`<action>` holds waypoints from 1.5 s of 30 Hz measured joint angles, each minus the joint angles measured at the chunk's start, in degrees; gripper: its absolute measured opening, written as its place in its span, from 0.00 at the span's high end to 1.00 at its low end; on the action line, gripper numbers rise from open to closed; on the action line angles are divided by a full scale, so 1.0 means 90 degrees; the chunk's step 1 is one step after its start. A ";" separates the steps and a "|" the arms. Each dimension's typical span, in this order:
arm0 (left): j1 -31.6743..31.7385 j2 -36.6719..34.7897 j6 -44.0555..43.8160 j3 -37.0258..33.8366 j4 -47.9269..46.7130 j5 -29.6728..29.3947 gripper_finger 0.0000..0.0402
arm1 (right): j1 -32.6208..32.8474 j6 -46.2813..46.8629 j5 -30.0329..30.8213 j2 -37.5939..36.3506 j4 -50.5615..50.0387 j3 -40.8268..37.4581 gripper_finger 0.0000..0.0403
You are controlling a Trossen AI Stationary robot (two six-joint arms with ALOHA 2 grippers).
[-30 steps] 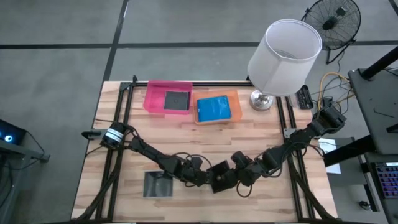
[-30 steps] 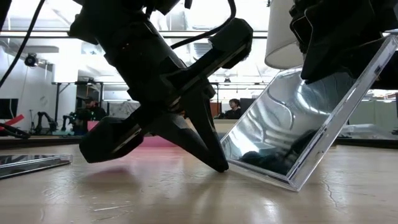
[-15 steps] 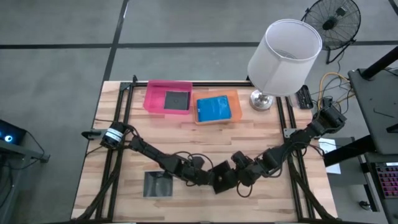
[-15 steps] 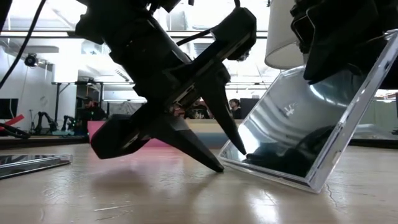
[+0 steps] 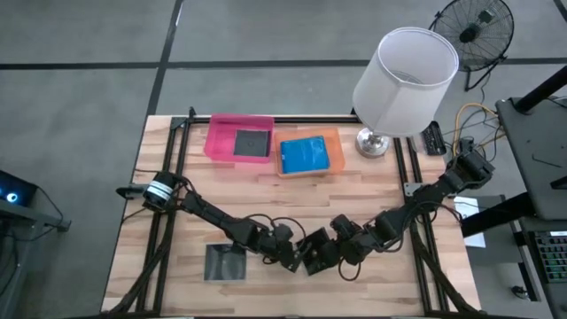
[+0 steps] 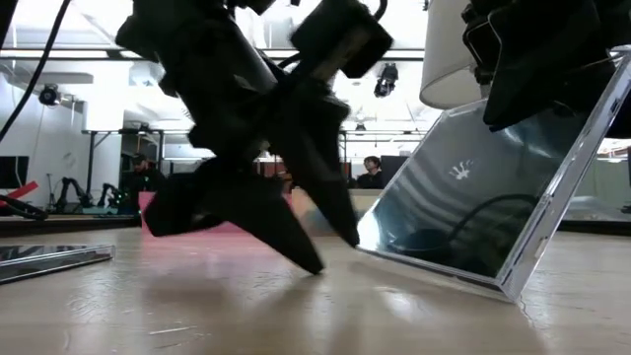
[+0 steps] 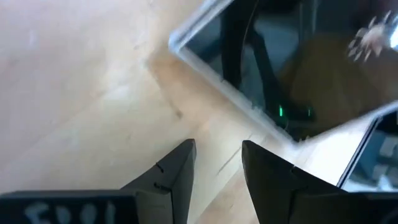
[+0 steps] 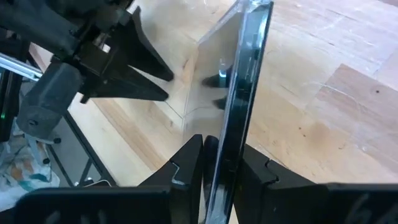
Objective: Pick & place jewel cases by type
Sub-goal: Put the right black CD case into the pink bin
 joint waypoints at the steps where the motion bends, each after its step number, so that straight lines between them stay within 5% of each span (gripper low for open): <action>1: -0.0010 -0.0046 0.0071 0.0000 -0.0104 0.0039 0.70 | -0.0013 -0.0010 0.0000 -0.0021 -0.0008 -0.0002 0.86; 26: -0.0148 -0.0550 0.1802 0.0007 -0.1186 0.1226 0.70 | -0.1098 -0.1249 0.0021 -0.0927 -0.0123 -0.0007 0.94; 45: -0.0049 -0.2093 0.3065 -0.0301 -0.1843 -0.0725 0.70 | -0.2177 -0.3901 0.0054 -0.2385 -0.0130 0.0529 0.94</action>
